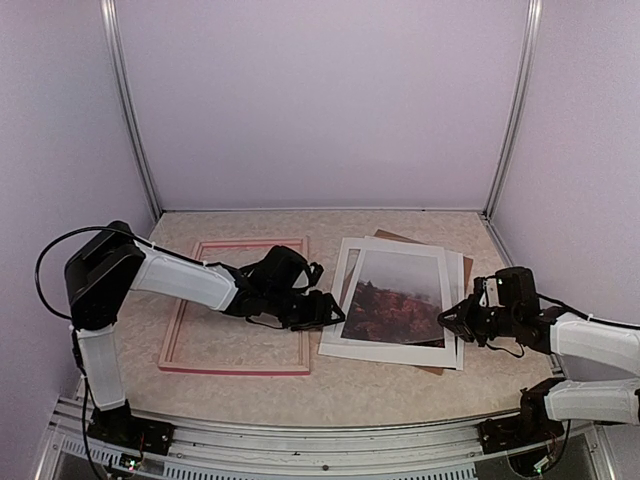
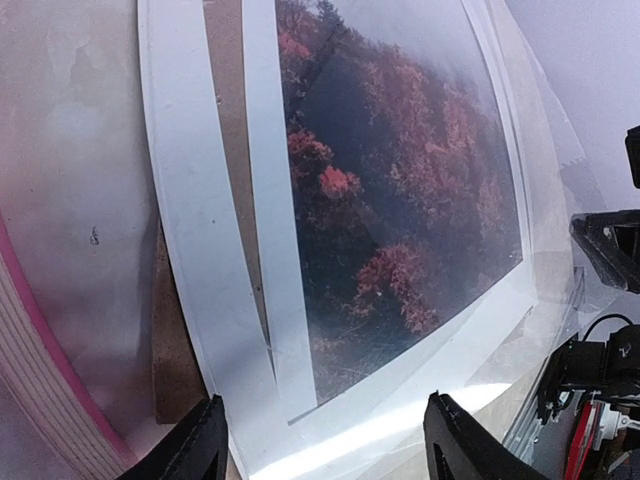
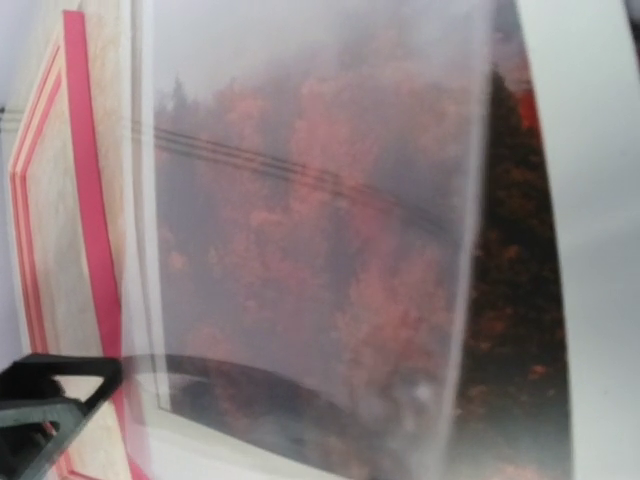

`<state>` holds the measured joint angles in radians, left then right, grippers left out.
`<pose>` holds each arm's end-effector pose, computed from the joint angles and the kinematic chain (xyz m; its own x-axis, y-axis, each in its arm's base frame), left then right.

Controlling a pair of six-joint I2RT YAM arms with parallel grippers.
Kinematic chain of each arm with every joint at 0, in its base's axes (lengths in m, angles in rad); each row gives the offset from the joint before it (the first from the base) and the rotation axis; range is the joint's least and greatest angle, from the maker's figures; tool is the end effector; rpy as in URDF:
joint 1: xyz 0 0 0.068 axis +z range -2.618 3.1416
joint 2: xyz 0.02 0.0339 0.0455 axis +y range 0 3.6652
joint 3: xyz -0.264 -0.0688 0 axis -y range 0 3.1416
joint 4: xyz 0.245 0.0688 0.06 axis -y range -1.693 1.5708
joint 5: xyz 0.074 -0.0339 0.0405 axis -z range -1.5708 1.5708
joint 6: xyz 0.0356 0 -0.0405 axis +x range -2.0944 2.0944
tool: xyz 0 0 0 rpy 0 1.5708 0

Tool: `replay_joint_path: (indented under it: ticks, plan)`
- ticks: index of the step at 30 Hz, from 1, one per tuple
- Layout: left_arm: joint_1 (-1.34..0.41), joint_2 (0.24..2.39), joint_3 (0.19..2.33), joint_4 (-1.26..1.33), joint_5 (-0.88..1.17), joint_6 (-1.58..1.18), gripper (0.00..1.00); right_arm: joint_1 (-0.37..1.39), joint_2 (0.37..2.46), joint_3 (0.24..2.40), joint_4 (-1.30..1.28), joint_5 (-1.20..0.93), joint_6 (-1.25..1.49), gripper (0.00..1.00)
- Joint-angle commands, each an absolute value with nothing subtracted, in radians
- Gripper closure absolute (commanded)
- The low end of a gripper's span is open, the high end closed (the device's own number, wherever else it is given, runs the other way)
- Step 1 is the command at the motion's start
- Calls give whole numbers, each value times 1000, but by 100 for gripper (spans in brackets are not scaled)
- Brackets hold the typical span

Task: Put the photo into the frame
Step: Pick up the glass panel from the mat board.

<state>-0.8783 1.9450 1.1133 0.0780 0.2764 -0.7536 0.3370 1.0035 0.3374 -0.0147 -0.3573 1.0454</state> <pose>0.2510 -0.3178 0.1445 -0.9122 0.0686 -0.4039 0.3336 0.6966 -0.6351 0.1764 0.0750 0.1644 -0.7878 0.5828 -0.1993 0.2299 0.5784 0.7827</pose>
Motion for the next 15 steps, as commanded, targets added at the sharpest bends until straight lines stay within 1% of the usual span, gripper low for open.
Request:
replay_joint_path:
  ticks: [1,3,4,10,15]
  plan:
    - [-885,1895,1118,92,252,-713,34,338,987,371,-64,-326,1020,89]
    - [-881,1877,1120,83,238,-699,33,337,983,383,-79,-320,1008,99]
    - [-879,1865,1121,78,227,-691,32,337,983,391,-87,-319,998,100]
    - [-853,1787,1134,6,127,-628,24,337,959,479,-93,-363,895,100]
    - [-779,1697,1131,-132,-10,-575,19,337,924,563,-103,-403,843,100]
